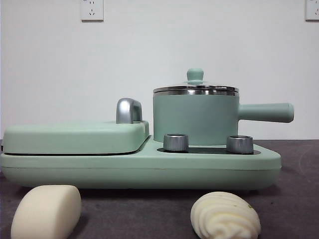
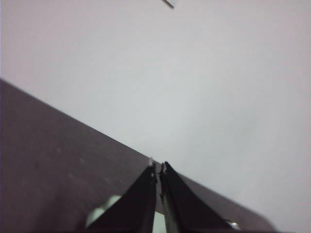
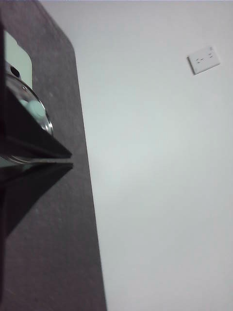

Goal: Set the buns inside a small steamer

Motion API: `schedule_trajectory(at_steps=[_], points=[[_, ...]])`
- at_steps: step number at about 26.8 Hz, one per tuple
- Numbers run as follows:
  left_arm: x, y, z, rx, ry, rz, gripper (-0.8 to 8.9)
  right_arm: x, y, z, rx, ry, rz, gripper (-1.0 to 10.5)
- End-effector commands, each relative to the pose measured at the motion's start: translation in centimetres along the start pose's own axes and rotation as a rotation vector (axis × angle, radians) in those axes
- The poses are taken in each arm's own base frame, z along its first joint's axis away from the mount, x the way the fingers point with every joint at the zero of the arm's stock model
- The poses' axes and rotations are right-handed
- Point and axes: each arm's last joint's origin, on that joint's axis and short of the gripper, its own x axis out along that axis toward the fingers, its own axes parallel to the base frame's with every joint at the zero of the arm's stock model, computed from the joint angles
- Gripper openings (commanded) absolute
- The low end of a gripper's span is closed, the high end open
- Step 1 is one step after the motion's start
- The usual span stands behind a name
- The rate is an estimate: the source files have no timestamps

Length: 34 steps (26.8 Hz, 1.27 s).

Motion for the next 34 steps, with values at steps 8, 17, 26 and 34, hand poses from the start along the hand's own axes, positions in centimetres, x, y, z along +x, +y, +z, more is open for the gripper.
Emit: schedule_trajectory(at_steps=[8,17,26,34], points=[[5.0,-2.3,3.7,0.249,0.154,-0.137,0.16,2.7,0.6,3.5,-0.232,0.013,0.011,0.1],[9.9,-3.2,3.9,0.386,0.292,-0.261,0.16,5.0,0.3,3.4,-0.321,0.092,0.088,0.1],[11.4,-4.1,1.6,0.594,0.382,-0.387,0.16,6.0,0.8,2.6,-0.517,0.131,0.173,0.1],[11.4,-5.1,0.7,0.723,0.389,-0.480,0.21,6.3,0.8,1.2,-0.497,0.255,0.194,0.1]])
